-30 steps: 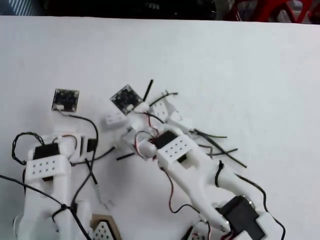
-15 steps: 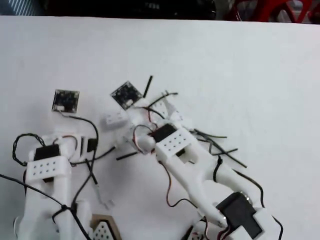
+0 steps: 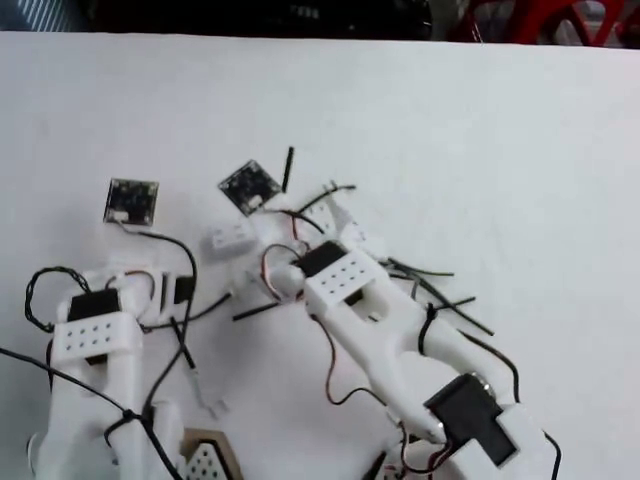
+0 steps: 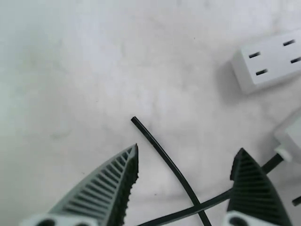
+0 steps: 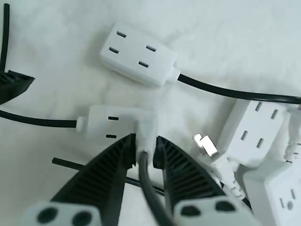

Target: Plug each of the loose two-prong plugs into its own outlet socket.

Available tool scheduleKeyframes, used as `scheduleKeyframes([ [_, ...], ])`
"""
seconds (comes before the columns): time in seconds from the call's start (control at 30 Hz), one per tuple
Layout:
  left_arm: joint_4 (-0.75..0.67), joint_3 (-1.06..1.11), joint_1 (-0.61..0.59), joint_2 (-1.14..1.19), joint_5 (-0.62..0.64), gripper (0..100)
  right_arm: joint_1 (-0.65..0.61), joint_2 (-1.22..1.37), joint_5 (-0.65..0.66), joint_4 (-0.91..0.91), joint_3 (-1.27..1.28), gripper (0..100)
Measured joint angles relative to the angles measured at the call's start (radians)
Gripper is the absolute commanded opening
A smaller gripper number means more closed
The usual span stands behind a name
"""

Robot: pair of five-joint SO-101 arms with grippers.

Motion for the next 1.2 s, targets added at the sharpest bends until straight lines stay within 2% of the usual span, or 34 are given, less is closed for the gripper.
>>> scheduleKeyframes([
  [0.17, 0.000, 0.000, 0.000, 0.000, 0.000, 31, -0.025, 0.040, 0.000, 0.008, -0.015, 1.6],
  [0.5, 0.000, 0.000, 0.000, 0.000, 0.000, 31, -0.026, 0.084, 0.000, 0.265, -0.187, 1.6],
  [0.97, 0.000, 0.000, 0.000, 0.000, 0.000, 31, -0.028, 0.092, -0.002, 0.311, -0.255, 1.6],
  [1.2, 0.000, 0.000, 0.000, 0.000, 0.000, 31, -0.029, 0.094, -0.058, 0.370, -0.318, 1.6],
])
